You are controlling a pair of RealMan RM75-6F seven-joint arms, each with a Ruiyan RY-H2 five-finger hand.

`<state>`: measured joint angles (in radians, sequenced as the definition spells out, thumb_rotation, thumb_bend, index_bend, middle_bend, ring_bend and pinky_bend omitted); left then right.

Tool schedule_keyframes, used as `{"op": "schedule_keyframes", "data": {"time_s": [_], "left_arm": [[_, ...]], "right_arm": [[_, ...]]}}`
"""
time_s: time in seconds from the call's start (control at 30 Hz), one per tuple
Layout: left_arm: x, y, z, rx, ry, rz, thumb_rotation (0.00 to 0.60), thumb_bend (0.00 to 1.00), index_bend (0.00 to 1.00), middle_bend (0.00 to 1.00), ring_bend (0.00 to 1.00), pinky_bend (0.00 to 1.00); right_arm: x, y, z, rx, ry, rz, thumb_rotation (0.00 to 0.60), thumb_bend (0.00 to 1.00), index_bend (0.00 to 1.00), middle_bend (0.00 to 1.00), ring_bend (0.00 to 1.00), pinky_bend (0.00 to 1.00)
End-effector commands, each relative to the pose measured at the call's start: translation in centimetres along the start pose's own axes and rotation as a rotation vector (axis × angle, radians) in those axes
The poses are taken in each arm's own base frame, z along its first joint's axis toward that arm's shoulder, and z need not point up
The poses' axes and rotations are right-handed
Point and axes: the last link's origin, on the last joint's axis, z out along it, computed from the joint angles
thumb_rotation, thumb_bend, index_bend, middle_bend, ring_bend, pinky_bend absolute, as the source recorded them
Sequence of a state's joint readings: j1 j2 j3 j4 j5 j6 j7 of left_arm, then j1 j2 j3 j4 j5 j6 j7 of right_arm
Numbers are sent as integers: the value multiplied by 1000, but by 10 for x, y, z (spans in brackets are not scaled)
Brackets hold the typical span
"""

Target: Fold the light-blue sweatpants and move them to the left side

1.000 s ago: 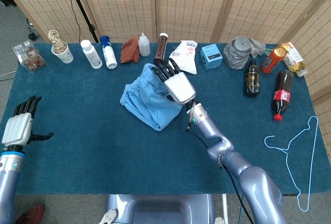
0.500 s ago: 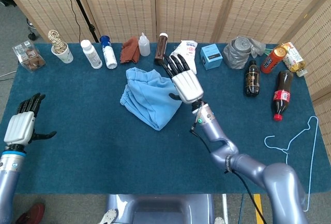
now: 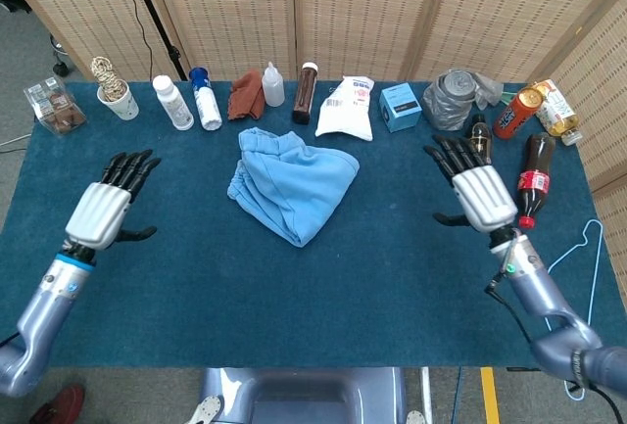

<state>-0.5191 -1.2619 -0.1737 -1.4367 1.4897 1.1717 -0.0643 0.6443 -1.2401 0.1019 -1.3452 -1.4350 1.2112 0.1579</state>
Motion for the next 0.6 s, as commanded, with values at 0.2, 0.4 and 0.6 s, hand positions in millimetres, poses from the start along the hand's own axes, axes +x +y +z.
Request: {"op": "schedule_keyframes", "data": {"time_s": [0.2, 0.4, 0.6], "left_arm": [[-2, 30, 59, -87, -51, 76, 600, 0, 0, 0, 0, 0], [-12, 65, 106, -135, -108, 115, 600, 0, 0, 0, 0, 0], [-22, 94, 140, -149, -137, 166, 600, 0, 0, 0, 0, 0]], "right_arm": [[5, 35, -47, -28, -30, 12, 600, 0, 0, 0, 0, 0], [2, 58, -91, -101, -27, 62, 600, 0, 0, 0, 0, 0], [-6, 62, -117, -135, -1, 148, 600, 0, 0, 0, 0, 0]]}}
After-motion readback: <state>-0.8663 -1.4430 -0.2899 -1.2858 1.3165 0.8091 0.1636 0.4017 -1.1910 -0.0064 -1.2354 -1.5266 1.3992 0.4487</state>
